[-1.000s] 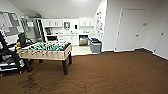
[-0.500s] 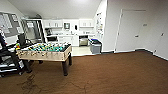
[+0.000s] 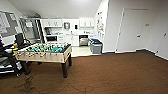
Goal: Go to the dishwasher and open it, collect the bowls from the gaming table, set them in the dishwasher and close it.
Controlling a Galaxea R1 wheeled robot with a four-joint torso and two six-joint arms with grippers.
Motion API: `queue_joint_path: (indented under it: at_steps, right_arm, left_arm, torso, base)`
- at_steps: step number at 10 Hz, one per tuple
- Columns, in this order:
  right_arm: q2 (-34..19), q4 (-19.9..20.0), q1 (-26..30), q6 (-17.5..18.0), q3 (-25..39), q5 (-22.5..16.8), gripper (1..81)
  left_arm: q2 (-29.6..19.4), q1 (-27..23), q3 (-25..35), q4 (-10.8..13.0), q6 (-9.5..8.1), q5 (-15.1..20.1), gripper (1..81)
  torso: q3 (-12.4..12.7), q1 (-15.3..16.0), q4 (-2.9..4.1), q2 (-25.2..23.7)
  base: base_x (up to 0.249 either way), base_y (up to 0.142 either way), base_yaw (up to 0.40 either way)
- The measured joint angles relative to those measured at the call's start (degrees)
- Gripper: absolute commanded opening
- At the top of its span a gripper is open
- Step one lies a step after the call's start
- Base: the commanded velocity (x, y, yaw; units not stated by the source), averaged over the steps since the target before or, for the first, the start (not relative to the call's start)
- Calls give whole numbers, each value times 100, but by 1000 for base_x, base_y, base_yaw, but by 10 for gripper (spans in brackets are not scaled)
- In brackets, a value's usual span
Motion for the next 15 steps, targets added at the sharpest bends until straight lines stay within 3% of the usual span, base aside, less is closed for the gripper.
queue_joint_path:
  at_steps: [6, 15]
  right_arm:
    - [10, -2, -17, -1, -5, -6, 10]
    - [29, -24, -17, -1, -11, -15, 10]
  left_arm:
    - [11, 6, 0, 0, 0, -7, 10]
    - [11, 15, -7, 4, 0, -2, 10]
  torso:
    - [0, 0, 0, 0]
    - [0, 5, 0, 2]
  base:
    - [191, 0, 0]
    - [191, -85, 0]
